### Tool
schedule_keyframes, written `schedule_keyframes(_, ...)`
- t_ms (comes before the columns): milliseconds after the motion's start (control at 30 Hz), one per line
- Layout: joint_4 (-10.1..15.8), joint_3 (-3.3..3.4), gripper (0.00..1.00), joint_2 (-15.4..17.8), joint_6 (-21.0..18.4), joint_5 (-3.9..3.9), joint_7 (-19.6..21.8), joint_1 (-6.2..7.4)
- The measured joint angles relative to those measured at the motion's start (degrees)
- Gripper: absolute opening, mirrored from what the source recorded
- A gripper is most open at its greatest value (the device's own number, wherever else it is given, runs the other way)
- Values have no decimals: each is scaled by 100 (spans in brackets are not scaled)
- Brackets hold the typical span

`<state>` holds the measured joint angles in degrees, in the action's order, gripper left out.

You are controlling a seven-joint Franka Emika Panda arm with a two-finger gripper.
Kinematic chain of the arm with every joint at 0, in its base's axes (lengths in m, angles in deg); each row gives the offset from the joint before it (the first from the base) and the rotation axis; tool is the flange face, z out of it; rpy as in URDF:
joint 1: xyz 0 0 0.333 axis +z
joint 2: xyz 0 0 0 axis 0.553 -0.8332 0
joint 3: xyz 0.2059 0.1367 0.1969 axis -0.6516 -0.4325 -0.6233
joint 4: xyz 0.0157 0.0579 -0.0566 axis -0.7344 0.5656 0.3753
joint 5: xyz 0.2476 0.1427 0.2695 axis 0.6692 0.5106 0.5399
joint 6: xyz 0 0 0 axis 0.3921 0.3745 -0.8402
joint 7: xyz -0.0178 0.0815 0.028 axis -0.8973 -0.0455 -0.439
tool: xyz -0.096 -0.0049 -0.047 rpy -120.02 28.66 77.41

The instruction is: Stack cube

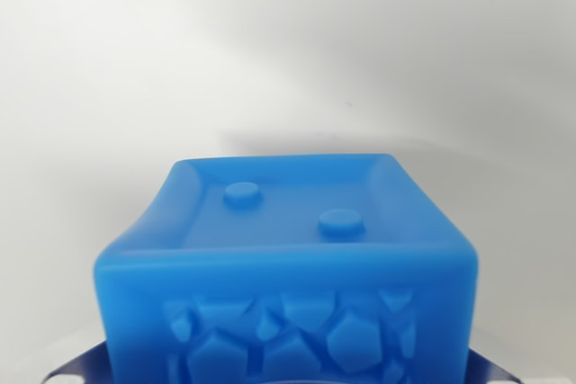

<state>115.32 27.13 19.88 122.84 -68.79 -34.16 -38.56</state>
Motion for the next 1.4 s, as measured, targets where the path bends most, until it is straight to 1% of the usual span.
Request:
schedule_keyframes(333,71,-8,0,289,-214,4,0,-4)
schedule_keyframes(767,131,-23,0,733,-584,16,-13,-16)
schedule_keyframes(1300,145,-30,0,1338,-1159,52,-50,-19)
schedule_keyframes(1400,146,-28,0,1368,-1177,63,-79,-39)
